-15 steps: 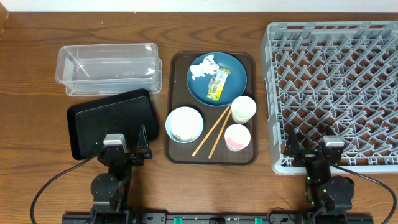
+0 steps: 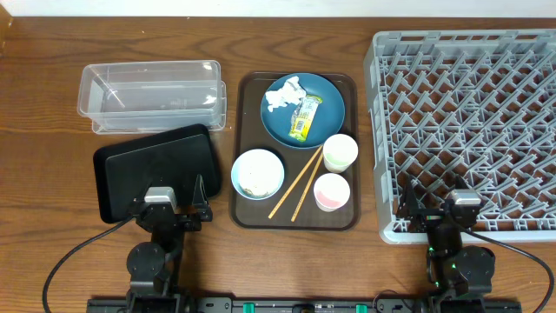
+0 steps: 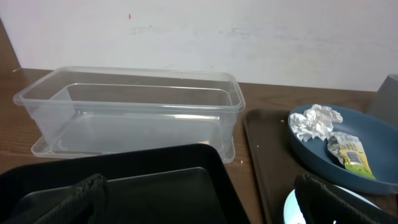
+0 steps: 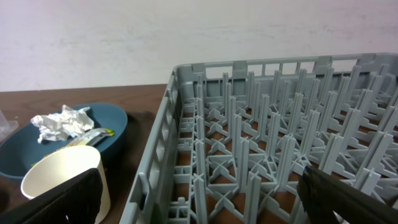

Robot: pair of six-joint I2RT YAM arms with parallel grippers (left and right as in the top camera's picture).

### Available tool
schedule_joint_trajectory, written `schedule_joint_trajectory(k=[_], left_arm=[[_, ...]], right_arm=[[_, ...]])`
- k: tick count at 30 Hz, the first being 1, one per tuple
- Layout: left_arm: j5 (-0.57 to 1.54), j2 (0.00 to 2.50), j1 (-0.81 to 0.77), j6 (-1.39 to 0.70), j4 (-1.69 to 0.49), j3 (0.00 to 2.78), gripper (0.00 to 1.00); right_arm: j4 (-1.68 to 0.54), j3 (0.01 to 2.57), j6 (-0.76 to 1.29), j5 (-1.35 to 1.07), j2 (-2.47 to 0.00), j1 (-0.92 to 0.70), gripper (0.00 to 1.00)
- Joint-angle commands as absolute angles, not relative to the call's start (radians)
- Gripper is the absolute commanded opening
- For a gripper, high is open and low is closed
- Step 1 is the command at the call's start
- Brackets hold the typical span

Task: Sort waste into correct bins and load items into the dishwasher rack

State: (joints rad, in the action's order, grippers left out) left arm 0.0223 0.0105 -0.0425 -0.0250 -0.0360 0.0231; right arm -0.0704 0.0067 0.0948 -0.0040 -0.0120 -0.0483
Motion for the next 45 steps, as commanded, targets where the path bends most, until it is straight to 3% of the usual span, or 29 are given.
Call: schedule_joint_trajectory(k=[1, 37, 45], left_arm=[[-0.012, 0.004, -0.038, -0.016, -0.073, 0.004, 0.98], [-0.009, 0.006, -0.038, -0.072, -0.078, 0.014, 0.98], [-0.008, 0.167, -0.038, -0.092, -0.217, 0.165, 0.98]], right_arm=[[-0.075, 0.006, 0.089, -0.008, -0.007, -0.054, 0.99], [-0.075, 0.006, 0.101, -0.009, -0.007, -0.054, 0.99], [-0.117, 0.051, 0.119, -0.012, -0.009, -0.054, 0.99]])
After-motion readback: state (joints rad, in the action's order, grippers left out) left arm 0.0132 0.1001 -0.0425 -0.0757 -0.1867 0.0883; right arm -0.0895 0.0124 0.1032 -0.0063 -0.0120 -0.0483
